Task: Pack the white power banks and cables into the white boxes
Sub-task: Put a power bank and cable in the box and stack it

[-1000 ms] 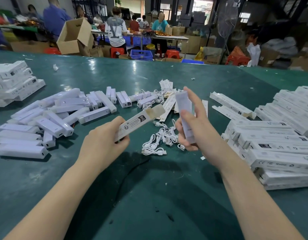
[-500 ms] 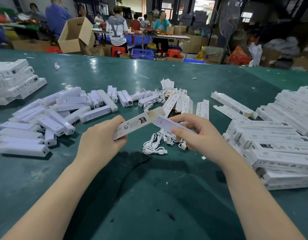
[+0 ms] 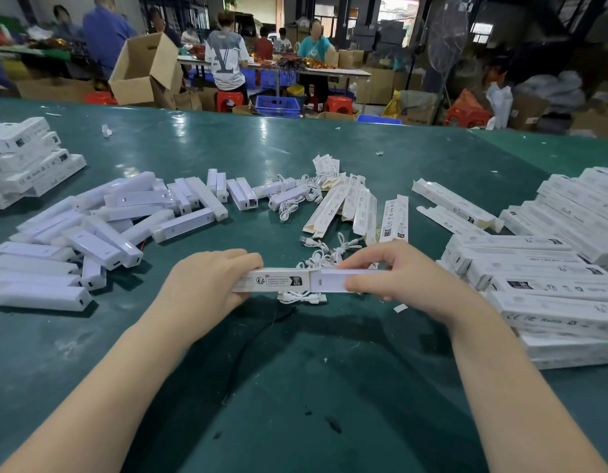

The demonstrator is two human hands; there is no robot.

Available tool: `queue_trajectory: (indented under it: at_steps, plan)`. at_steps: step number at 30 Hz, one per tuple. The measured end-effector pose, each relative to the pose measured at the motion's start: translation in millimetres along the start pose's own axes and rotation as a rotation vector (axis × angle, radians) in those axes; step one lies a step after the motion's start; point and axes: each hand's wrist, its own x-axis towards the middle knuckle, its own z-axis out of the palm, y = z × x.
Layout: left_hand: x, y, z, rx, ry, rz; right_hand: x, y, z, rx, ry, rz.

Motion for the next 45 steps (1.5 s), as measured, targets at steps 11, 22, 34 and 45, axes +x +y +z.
queue_trajectory:
  at_steps: [11, 22, 34, 45]
  plan:
    - [-2, -3, -5, -0.075, 0.064, 0.034, 8, 5, 3, 0.287, 0.105, 0.005]
    - [-4, 0, -4, -0.087, 0.065, 0.002, 11, 8, 7, 0.424, 0.149, 0.020]
    - [-6, 11, 2, -0.136, 0.050, -0.126, 5, 4, 3, 0.277, -0.011, 0.041]
    - [-2, 18, -2, -0.322, 0.152, -0.270, 8, -10, 31, 0.481, 0.368, -0.318]
